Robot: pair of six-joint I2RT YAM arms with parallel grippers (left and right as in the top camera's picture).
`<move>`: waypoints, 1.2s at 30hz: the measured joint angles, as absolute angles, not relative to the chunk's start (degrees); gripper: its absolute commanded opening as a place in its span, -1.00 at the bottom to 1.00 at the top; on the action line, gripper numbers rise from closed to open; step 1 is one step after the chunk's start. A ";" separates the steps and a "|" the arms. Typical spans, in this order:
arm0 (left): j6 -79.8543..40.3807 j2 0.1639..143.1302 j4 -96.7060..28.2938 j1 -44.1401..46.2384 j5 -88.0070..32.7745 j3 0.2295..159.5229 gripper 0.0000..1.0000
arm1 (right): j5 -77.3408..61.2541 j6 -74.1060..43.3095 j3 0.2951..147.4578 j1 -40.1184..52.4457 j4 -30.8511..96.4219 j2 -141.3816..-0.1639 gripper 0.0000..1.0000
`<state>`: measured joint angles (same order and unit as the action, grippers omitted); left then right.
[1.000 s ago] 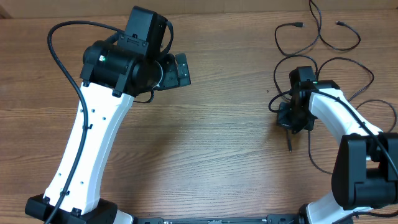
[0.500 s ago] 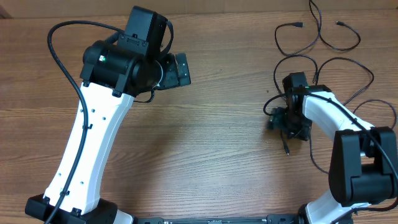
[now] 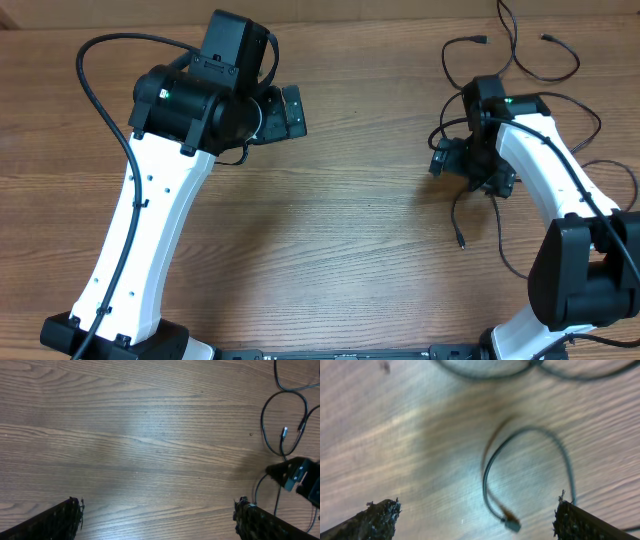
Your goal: Untangle cables
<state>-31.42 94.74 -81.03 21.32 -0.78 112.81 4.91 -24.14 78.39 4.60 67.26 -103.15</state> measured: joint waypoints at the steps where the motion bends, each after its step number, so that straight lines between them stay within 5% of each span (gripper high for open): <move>1: -31.42 94.74 -81.10 21.32 -0.75 112.81 0.99 | 6.02 -24.71 78.41 4.45 66.76 -103.15 1.00; 20: -31.42 94.74 -81.41 21.32 -0.25 112.81 0.99 | 8.51 -28.32 78.28 -25.82 57.32 -103.15 1.00; 36: -31.42 94.74 -81.19 21.32 0.97 112.81 0.99 | 8.86 -26.15 72.34 -32.53 54.02 -103.15 1.00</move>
<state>-31.42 94.74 -81.19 21.32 0.97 112.81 8.86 -26.15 72.34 -32.53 54.02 -103.15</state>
